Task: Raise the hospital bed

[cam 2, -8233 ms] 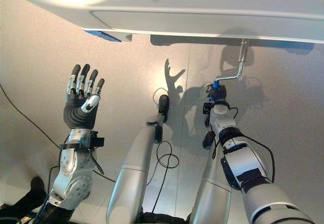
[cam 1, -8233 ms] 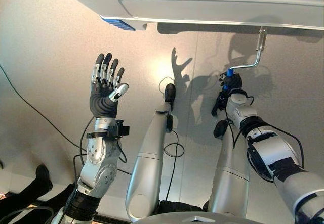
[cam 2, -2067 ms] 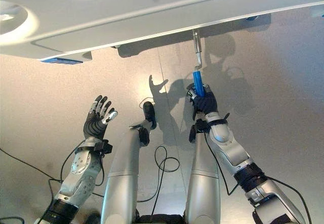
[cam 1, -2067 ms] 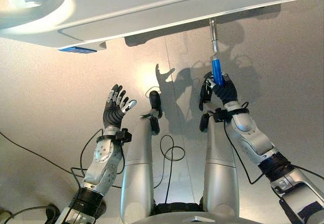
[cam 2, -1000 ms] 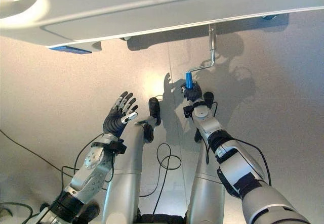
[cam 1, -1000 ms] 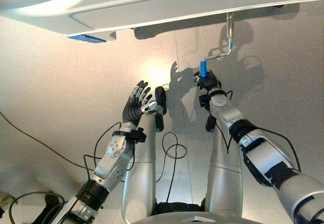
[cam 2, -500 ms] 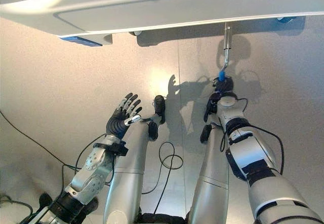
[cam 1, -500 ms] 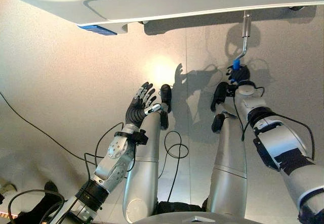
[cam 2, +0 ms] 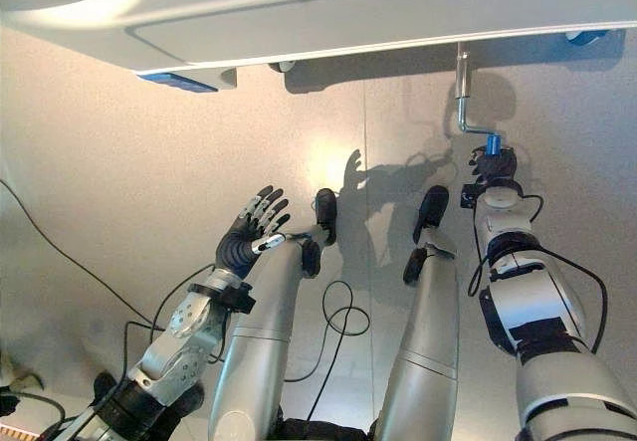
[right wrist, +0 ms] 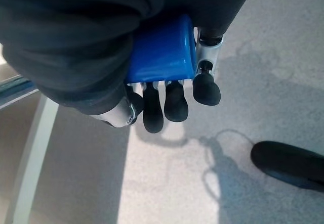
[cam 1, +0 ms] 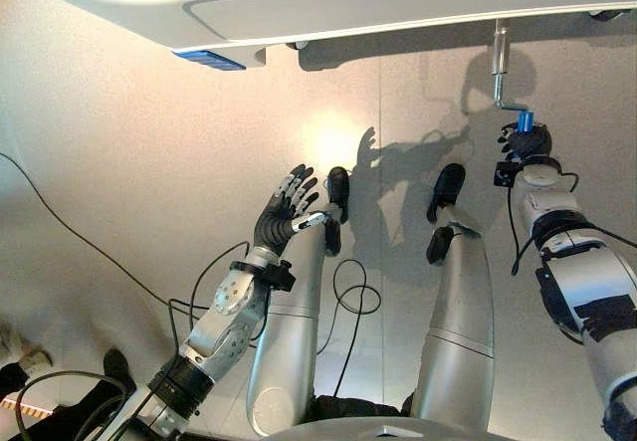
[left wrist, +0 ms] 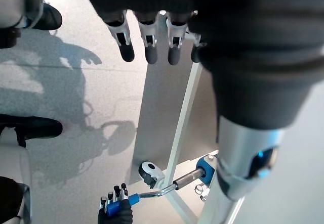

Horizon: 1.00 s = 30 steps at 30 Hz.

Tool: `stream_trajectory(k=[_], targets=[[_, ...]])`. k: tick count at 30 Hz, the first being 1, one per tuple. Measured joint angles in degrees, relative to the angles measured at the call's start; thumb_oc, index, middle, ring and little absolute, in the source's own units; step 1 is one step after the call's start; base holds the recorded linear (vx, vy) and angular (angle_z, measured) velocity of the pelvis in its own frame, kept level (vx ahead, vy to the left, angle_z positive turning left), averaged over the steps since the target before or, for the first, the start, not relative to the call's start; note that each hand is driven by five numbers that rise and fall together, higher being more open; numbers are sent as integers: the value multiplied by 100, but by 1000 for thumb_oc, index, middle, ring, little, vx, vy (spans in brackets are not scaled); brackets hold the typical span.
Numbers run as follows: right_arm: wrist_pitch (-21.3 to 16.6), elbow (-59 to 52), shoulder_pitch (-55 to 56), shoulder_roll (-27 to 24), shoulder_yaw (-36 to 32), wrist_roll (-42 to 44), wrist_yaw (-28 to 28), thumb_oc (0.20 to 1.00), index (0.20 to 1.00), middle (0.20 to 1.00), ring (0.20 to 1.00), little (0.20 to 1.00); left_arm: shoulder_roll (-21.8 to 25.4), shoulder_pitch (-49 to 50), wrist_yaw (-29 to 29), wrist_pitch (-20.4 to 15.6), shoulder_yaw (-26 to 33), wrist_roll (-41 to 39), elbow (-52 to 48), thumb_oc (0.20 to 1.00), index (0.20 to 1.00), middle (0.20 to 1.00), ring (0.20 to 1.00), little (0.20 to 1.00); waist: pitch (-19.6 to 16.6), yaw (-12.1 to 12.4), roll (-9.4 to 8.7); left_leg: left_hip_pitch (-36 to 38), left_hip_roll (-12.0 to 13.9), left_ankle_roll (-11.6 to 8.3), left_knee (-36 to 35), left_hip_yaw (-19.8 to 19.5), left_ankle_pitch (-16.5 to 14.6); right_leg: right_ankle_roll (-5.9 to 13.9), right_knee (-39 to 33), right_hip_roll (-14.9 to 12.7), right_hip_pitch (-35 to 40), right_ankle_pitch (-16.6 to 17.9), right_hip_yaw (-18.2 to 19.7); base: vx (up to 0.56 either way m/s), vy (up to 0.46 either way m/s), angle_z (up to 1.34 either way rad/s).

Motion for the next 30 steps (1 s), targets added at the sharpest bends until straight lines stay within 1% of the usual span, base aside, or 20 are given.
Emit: stream_trajectory(k=[2,3,5,6,7,8,9,10,11,13,16,17,19,21,23,27,30], targets=[[-51,-290,142,-44,-28,135,6,200,200,200,200,200,5,11,1,-5,30,0,-28,1000,1000,1000,1000,1000,7,-19,3,-11,5,10,12,19,-13,9,-5,5,0,5,16,31,-13,-2],[-193,-546,299,-75,-76,195,5,200,200,200,200,200,0,18,7,-5,67,0,-92,1000,1000,1000,1000,1000,5,-97,0,-26,12,48,36,53,-39,34,-31,3,-7,27,15,62,-19,-4],[-228,-850,469,-104,-82,321,-14,200,200,200,200,200,2,21,9,-9,73,0,-101,1000,1000,1000,1000,1000,2,-153,-6,6,10,74,36,64,-58,50,-94,13,38,44,24,4,-11,-7],[-373,-1592,874,-180,-141,410,-95,200,200,200,200,200,1,79,20,-20,124,3,-156,1000,1000,1000,1000,1000,5,-273,-11,0,7,80,27,70,-58,80,-151,30,55,70,46,-9,-16,-11],[-462,-2077,1092,-211,-189,410,-167,200,200,200,200,200,-4,89,30,-11,171,3,-154,1000,1000,1000,1000,1000,6,-328,-12,-12,24,83,4,88,-58,108,-224,57,54,90,69,-9,-16,-11],[-501,-2347,1227,-223,-193,407,-198,200,200,200,200,200,-11,101,45,-14,211,4,-162,1000,1000,1000,1000,1000,8,-384,-16,-9,34,83,-10,102,-58,117,-268,71,62,97,72,-12,-30,-13],[-554,-3110,1623,-268,-285,389,-276,200,200,200,200,200,-37,125,72,-15,300,6,-167,1000,1000,1000,1000,1000,8,-441,-18,-9,30,108,-34,119,-61,130,-311,81,65,116,101,-7,-21,-9],[-649,-3432,1843,-281,-313,371,-286,200,200,200,200,200,-53,134,102,-17,348,8,-171,1000,1000,1000,1000,1000,9,-537,-19,-6,33,124,-36,124,-66,133,-324,84,73,121,104,-2,-19,-5],[-675,-4106,2209,-286,-383,361,-330,200,200,200,200,200,-98,161,140,-19,461,10,-176,1000,1000,1000,1000,1000,10,-639,-24,-6,28,139,-33,118,-77,137,-333,96,84,125,110,0,0,0],[-725,-4597,2473,-275,-419,321,-365,200,200,200,200,200,-128,179,192,-33,536,10,-181,1000,1000,1000,1000,1000,9,-716,-31,0,32,136,-23,108,-94,136,-330,115,99,126,122,-2,-9,-3],[-745,-5300,2926,-205,-572,152,-437,200,200,200,200,200,-154,219,276,-39,594,11,-320,1000,1000,1000,1000,1000,12,-718,-52,7,63,119,10,110,-136,122,-319,172,107,106,135,-4,-17,-5],[-746,-5762,3196,-116,-598,109,-461,200,200,200,200,200,-156,301,301,-39,673,12,-439,1000,1000,1000,1000,1000,12,-737,-87,16,64,116,22,107,-148,108,-286,177,108,97,133,0,0,0],[-746,-5921,3320,-31,-597,62,-474,200,200,200,200,200,-142,312,320,-45,707,11,-463,1000,1000,1000,1000,1000,13,-734,-158,47,65,104,31,108,-158,116,-263,183,126,79,134,0,0,0],[-731,-5961,3347,-51,-603,61,-476,200,200,200,200,200,-127,328,354,-48,739,11,-496,1000,1000,1000,1000,1000,17,-735,-221,51,62,102,41,106,-161,104,-257,186,135,62,133,0,0,0],[-717,-6250,3524,-44,-606,57,-477,200,200,200,200,200,-106,464,359,-49,806,11,-581,1000,1000,1000,1000,1000,14,-733,-288,50,67,106,60,96,-171,113,-255,188,146,45,123,0,0,0],[-664,-6461,3645,-57,-601,85,-466,200,200,200,200,200,16,591,361,-48,806,7,-642,1000,1000,1000,1000,1000,17,-731,-319,54,78,147,132,68,-211,160,-278,170,221,40,92,0,0,0],[-632,-6798,3755,-88,-470,309,-384,200,200,200,200,200,93,603,349,-45,797,7,-675,1000,1000,1000,1000,1000,21,-736,-355,45,69,181,138,78,-227,206,-349,164,252,72,109,0,0,0]])
